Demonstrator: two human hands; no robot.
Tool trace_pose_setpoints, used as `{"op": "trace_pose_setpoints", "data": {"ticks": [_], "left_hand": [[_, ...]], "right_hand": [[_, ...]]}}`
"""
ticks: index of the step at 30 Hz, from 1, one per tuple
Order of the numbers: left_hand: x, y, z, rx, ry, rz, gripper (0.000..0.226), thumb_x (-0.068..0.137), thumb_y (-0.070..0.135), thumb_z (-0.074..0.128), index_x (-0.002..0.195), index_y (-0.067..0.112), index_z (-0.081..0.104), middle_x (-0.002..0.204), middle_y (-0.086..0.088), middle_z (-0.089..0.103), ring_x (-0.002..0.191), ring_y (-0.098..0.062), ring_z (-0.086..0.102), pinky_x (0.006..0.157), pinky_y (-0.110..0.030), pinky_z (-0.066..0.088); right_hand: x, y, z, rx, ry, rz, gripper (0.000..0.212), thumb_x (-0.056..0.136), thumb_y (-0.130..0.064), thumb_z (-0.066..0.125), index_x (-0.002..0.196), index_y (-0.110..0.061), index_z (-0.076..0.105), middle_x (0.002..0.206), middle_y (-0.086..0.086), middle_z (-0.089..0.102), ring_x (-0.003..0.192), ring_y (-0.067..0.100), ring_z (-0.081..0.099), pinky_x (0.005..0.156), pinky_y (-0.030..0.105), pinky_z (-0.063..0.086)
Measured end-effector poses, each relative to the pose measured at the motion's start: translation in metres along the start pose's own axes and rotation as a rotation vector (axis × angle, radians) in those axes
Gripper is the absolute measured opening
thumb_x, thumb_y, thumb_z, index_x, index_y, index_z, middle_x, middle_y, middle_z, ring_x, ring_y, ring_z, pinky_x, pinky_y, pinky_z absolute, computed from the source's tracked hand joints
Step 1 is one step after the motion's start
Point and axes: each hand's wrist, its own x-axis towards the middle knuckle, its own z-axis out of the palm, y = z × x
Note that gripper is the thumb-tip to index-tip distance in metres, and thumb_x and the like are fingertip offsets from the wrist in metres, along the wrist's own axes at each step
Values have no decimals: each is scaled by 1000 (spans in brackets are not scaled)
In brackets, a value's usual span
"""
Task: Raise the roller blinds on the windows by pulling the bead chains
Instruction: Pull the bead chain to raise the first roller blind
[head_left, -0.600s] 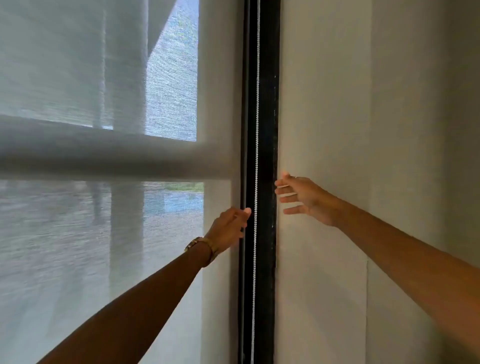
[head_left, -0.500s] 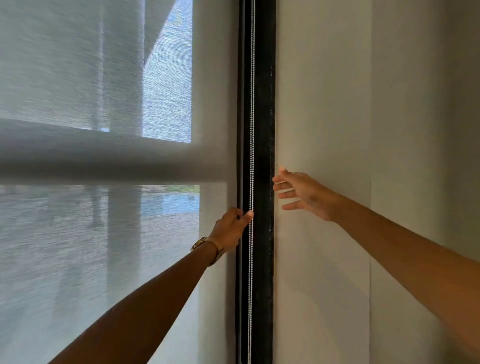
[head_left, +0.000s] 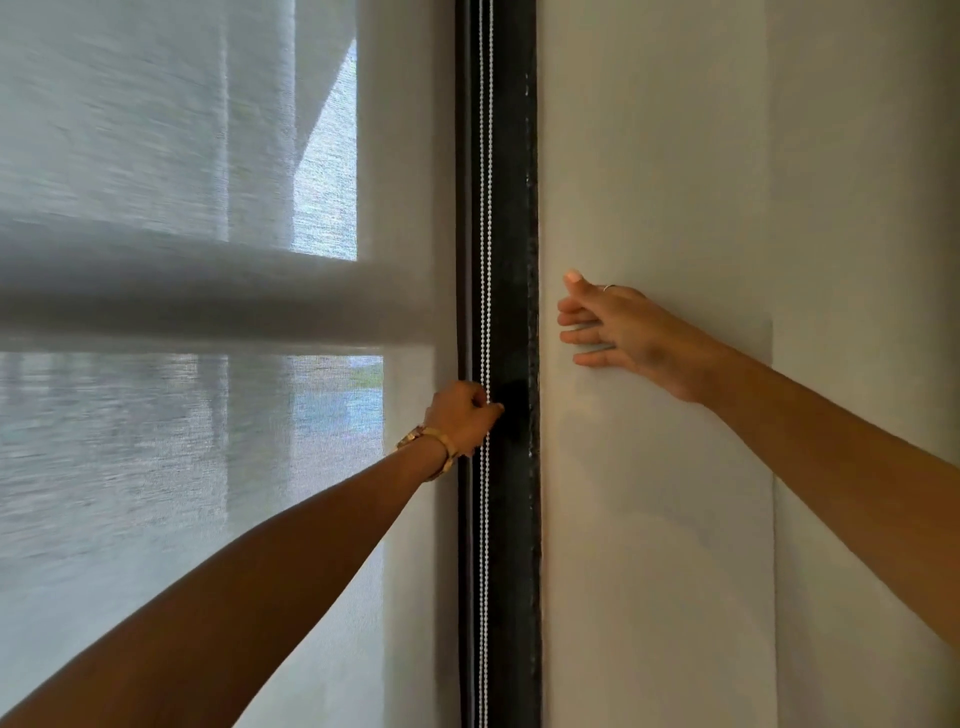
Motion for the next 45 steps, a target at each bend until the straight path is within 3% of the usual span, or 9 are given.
{"op": "trace_pose_setpoints", "data": {"ticks": [7,13,18,26,30,34,38,41,45], "left_hand": [[7,52,-15,-610,48,-51,12,93,9,43,87,9,53,66,-7,56,52,-17,52,48,-25,49],[42,111,-70,-697,299,136,29,99,20,35,111,4,57,66,1,51,45,-5,41,35,-14,34],[29,116,-89,-687,227,183,43,96,9,25,68,11,58,57,-1,44,34,-3,32,33,-15,27],[-13,105,-104,-718,348,190,28,70,21,30,49,21,49,52,1,40,47,-14,32,49,-23,24],[-28,111,-112,-742,361,222,21,63,17,31,50,20,47,51,1,38,47,-16,29,49,-25,22],[-51,119,-110,-795,329,272,27,75,7,33,55,20,46,50,4,39,48,-11,32,45,-23,26],[-77,109,-81,-808,232,266,33,69,-3,29,53,23,42,52,1,33,47,-13,28,45,-24,22],[-101,81,-53,-822,159,207,43,77,-12,25,56,22,41,54,2,34,47,-11,28,43,-22,23],[-139,35,-31,-831,93,97,37,84,-9,24,62,14,40,56,0,34,50,-10,27,48,-20,25]], "right_hand": [[1,-3,-13,180,-132,66,65,93,-55,32,137,-8,43,142,10,49,128,21,50,104,45,44],[-1,-2,-16,235,-137,39,62,93,-54,32,138,-11,41,144,10,46,130,24,47,107,46,41],[-1,-3,-16,297,-120,50,61,93,-54,34,136,-12,44,140,8,51,127,22,49,104,44,43],[12,-45,32,411,-3,47,36,99,-39,35,118,-17,55,117,2,61,121,28,55,98,44,47],[14,-92,57,357,28,-73,36,99,-35,35,119,-15,57,114,1,64,115,23,58,97,40,48],[20,-127,70,367,6,-106,37,100,-33,33,118,-11,57,118,6,65,114,25,60,100,42,47],[20,-147,69,697,-81,-120,37,102,-29,27,107,-9,57,111,10,64,110,28,58,98,42,47],[19,-152,65,916,-121,-116,39,102,-29,27,100,-8,60,103,9,66,97,26,64,84,39,55],[16,-157,64,785,-42,-97,38,102,-30,29,119,-10,56,101,5,68,80,18,69,68,32,58]]}}
